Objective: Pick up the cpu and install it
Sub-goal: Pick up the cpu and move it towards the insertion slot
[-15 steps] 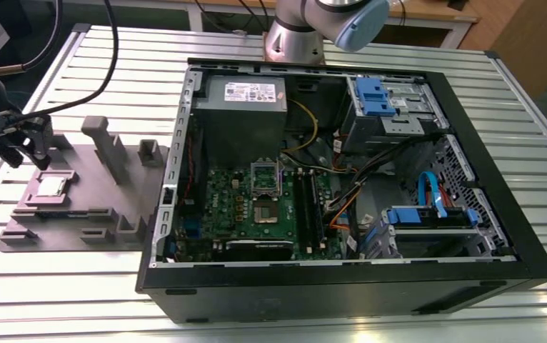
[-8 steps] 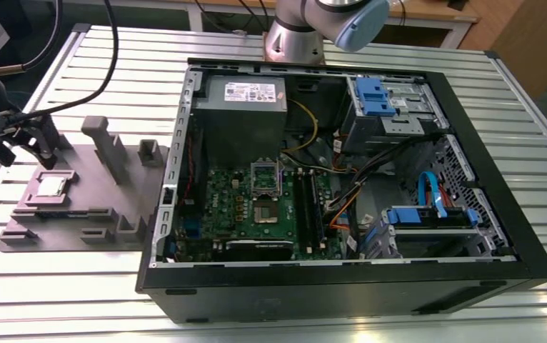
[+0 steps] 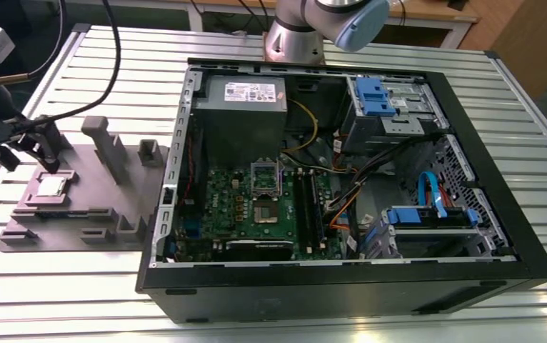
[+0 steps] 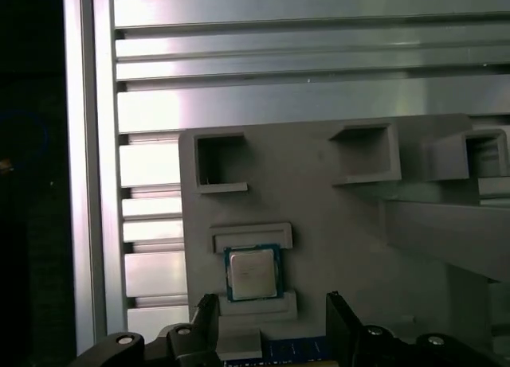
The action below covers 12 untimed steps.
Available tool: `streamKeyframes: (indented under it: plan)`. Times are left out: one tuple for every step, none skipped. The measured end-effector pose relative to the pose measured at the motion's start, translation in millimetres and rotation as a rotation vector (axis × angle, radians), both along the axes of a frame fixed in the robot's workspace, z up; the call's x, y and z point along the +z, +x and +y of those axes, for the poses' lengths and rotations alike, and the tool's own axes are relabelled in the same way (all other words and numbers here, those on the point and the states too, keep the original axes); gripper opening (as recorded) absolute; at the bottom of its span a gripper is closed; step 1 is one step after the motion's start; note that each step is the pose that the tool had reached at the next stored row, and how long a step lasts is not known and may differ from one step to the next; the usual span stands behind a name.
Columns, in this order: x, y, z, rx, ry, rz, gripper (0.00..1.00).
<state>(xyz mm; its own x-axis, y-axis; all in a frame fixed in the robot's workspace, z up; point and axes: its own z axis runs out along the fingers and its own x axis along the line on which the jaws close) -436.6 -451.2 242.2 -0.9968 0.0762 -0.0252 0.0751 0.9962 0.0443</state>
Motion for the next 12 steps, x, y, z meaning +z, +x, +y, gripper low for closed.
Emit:
streamKeyframes:
  plan:
    - [-1.8, 0.0, 0.0, 0.0, 0.0, 0.0, 0.64]
    - [-3.6, 0.0, 0.0, 0.0, 0.0, 0.0, 0.64]
    - [-5.4, 0.0, 0.0, 0.0, 0.0, 0.0, 0.64]
    - [-7.2, 0.0, 0.0, 0.0, 0.0, 0.0, 0.64]
    - [-8.9, 0.0, 0.0, 0.0, 0.0, 0.0, 0.64]
    - [-10.8, 0.0, 0.0, 0.0, 0.0, 0.0, 0.64]
    - [-12.7, 0.0, 0.0, 0.0, 0.0, 0.0, 0.64]
    - [-14.6, 0.0, 0.0, 0.0, 0.0, 0.0, 0.64]
    - [-16.4, 0.0, 0.0, 0.0, 0.0, 0.0, 0.64]
    - [-18.1, 0.0, 0.0, 0.0, 0.0, 0.0, 0.64]
    - [-20.0, 0.0, 0.0, 0.0, 0.0, -0.0001, 0.64]
    - [-21.8, 0.0, 0.0, 0.0, 0.0001, -0.0001, 0.64]
